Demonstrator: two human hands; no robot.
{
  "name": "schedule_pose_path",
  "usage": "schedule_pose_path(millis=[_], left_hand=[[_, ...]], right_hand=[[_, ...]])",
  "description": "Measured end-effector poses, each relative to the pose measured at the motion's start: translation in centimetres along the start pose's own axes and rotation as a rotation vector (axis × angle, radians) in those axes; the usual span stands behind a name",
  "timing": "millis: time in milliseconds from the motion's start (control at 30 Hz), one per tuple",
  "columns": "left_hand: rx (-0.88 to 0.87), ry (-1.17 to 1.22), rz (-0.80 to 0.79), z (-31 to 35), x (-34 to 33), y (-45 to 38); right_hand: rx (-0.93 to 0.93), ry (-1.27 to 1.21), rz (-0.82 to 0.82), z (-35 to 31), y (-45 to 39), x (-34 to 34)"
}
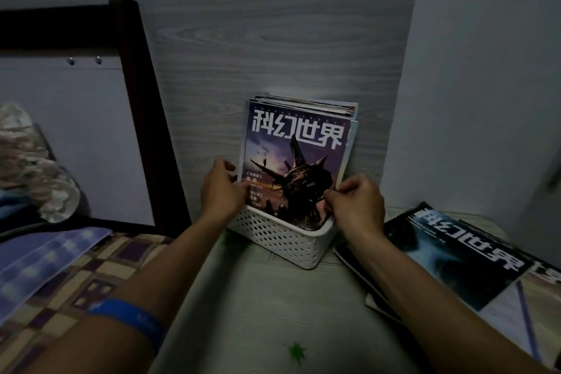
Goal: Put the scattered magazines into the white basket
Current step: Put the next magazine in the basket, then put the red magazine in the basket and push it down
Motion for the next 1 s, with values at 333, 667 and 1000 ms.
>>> schedule_pose_path(millis=[333,667,1000], left_hand=[[-0.333,0.125,-0.388,3.6,1.9,17.7],[-0.334,-0.143,-0.976,7.7,1.8,32.0],[0.276,0.29,-1.053,7.5,6.3,32.2]], right_hand=[[0.039,-0.011,-0.439,2.8,7.6,16.1],[0.355,1.227,-0.48,6.1,18.1,33.1],[0.425,0.705,-0.837,5.2,18.6,35.9]])
Point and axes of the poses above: each hand's wrist, its own y-axis away from the middle knuckle, its own x-axis out of the back of the hand, z = x × y, the point moved 1 cm from there along -y, towards the middle knuckle, and after that the axes turned 10 degrees about z, right-handed, at the moved point
